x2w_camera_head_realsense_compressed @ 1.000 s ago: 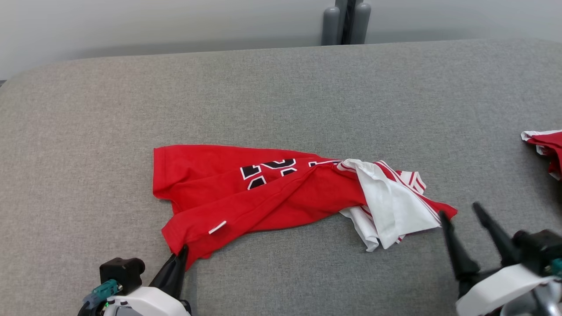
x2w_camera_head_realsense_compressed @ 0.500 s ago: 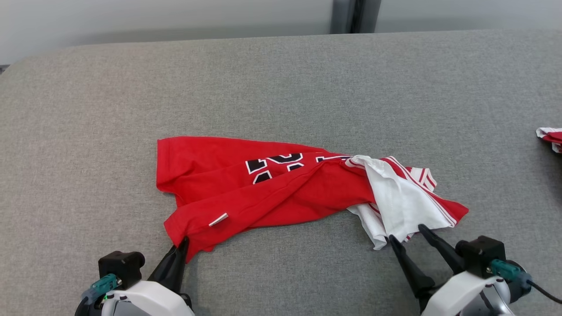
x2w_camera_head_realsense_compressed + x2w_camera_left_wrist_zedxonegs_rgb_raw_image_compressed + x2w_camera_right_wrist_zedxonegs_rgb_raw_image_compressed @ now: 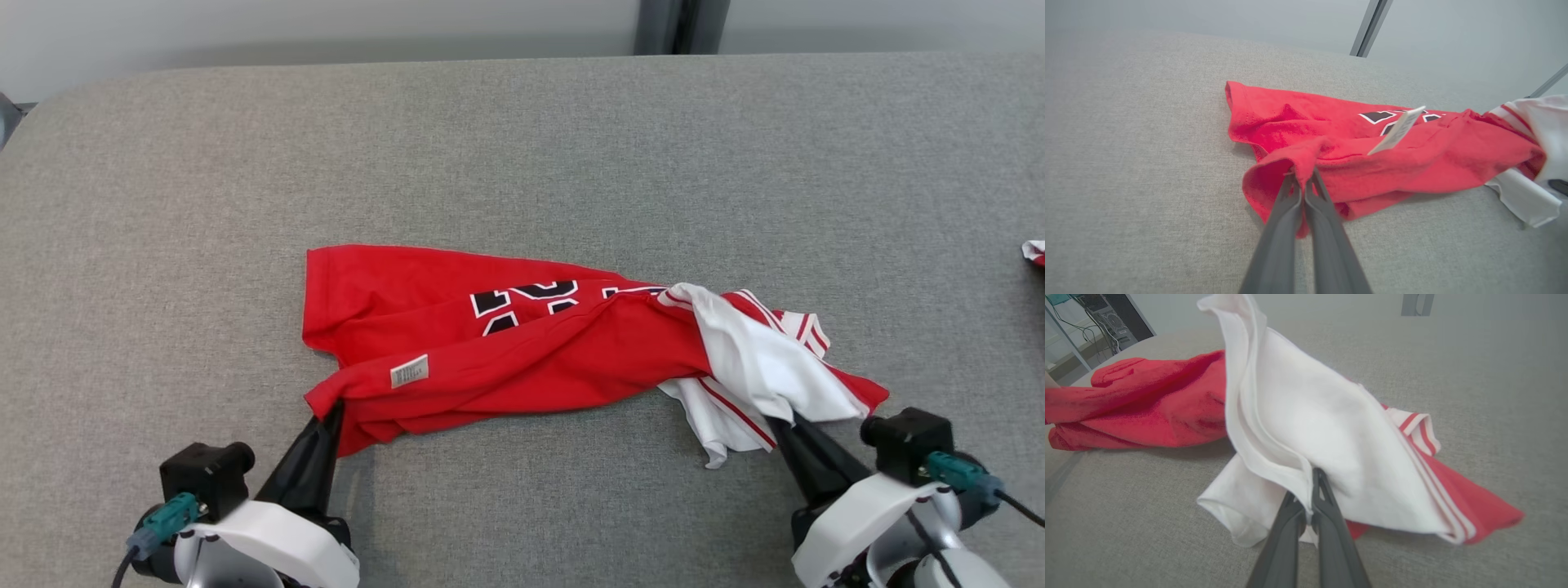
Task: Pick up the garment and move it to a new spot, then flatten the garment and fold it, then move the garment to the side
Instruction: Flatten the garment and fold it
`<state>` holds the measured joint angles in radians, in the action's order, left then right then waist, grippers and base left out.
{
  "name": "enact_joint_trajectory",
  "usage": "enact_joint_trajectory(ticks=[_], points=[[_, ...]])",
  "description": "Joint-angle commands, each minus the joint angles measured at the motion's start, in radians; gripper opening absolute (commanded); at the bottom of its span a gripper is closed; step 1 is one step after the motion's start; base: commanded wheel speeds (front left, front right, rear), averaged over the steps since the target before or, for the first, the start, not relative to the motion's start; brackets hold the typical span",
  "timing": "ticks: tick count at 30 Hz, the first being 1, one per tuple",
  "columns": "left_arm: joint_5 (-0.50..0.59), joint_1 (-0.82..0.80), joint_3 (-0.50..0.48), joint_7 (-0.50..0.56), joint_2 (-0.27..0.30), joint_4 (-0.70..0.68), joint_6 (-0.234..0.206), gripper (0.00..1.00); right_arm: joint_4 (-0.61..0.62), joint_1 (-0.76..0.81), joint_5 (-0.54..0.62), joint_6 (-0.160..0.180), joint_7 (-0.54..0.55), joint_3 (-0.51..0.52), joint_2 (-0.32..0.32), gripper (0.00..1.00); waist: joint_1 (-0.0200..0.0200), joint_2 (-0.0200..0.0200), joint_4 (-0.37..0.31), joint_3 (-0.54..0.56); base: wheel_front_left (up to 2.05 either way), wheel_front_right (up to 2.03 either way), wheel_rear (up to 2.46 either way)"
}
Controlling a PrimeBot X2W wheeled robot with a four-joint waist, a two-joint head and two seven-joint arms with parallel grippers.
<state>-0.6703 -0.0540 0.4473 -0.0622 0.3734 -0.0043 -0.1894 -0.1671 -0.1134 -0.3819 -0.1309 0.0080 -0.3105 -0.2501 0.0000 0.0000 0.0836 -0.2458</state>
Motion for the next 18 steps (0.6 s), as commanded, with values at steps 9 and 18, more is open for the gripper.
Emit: enact_joint_trajectory(ticks=[9,18], points=[[0.038,-0.044,-0.048,0.001,0.063,-0.146,-0.042,0.00,0.253,0.007,0.047,0.000,0.013,0.095,-0.052,0.00,0.0000,0.0000,-0.018,0.020,0.00,0.00,0.00],[0.065,-0.122,-0.100,0.030,0.132,-0.265,-0.057,0.00,0.436,-0.084,0.051,0.000,0.065,0.241,-0.106,0.00,0.0000,0.0000,-0.032,0.046,0.00,0.00,0.00]])
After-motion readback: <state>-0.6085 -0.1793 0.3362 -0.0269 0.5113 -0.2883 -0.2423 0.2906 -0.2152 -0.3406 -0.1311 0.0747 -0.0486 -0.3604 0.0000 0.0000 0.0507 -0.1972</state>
